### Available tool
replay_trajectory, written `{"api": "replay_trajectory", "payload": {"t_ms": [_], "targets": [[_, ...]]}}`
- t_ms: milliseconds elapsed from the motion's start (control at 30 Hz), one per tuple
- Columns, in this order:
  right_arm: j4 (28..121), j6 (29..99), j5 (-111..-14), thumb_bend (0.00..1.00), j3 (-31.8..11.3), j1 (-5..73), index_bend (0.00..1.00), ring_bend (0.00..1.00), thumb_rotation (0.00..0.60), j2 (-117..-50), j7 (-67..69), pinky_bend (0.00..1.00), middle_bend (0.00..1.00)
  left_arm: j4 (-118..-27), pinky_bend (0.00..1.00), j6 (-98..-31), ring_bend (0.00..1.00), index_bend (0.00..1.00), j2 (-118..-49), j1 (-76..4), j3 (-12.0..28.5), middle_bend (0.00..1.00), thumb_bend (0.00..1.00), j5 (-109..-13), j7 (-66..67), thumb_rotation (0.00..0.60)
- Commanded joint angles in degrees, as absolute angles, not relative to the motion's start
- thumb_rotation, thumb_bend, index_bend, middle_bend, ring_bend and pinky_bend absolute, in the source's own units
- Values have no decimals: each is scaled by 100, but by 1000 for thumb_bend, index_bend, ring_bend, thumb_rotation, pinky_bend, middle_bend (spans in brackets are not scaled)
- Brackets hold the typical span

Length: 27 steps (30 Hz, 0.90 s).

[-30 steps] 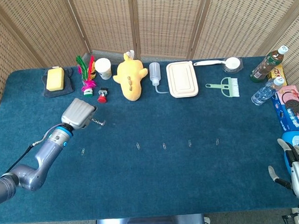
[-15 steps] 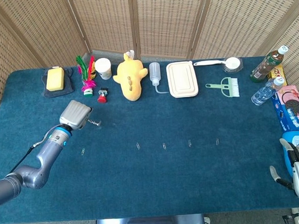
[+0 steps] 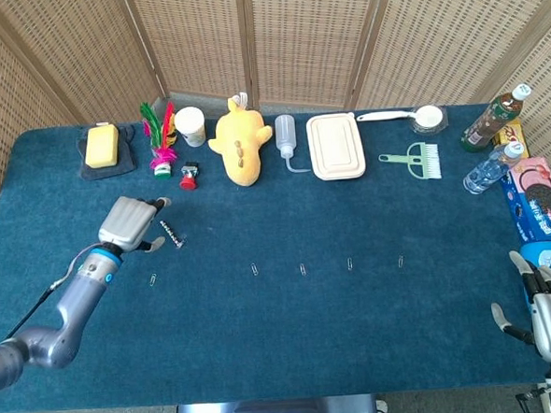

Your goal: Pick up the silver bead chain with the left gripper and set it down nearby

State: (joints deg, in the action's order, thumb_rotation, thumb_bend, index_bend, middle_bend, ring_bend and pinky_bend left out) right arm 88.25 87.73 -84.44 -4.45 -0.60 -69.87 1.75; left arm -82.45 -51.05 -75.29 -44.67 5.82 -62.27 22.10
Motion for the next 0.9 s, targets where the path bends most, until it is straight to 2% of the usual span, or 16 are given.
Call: {"api": "replay_trajectory", "payload": {"t_ms": [33,167,300,500,567,667,767,900], "targets": [[8876,8713,-8446,376,-477,7,80,206,505,-6954,111,178,196,-9019,642,-5780,417,220,-6952,-3892,408,395,464,-6672,1714,453],[9035,8534,-8485,376,-500,164,39,158,506,-6889,-113,157,169,-9798,523,-6667,337,225,-6418,-3180,152,361,461,-7162,1238,425],[9238,8373,-8554,376,-525,338,20,99,505,-6859,-398,136,132,-10234,508,-7654,316,225,-6042,-2407,-279,346,459,-7804,1168,403],[9566,8184,-8529,376,-524,484,0,85,506,-6740,-739,133,86,-10498,506,-8273,353,258,-5624,-1652,-696,345,458,-8122,1012,400],[9629,8263,-8605,376,-511,479,0,84,505,-6739,-800,132,85,-10471,503,-8688,350,258,-5576,-1290,-815,345,457,-8296,829,399],[9712,8308,-8649,376,-475,462,0,83,506,-6732,-828,131,85,-10391,458,-8957,330,258,-5592,-998,-898,345,457,-8441,501,400],[9775,8347,-8765,376,-409,459,0,82,505,-6741,-901,131,85,-10197,357,-9257,305,258,-5677,-685,-944,345,458,-8584,198,400],[9793,8371,-8823,375,-395,474,0,82,508,-6754,-894,131,85,-10068,345,-9395,298,258,-5740,-525,-936,343,457,-8685,155,399]]}}
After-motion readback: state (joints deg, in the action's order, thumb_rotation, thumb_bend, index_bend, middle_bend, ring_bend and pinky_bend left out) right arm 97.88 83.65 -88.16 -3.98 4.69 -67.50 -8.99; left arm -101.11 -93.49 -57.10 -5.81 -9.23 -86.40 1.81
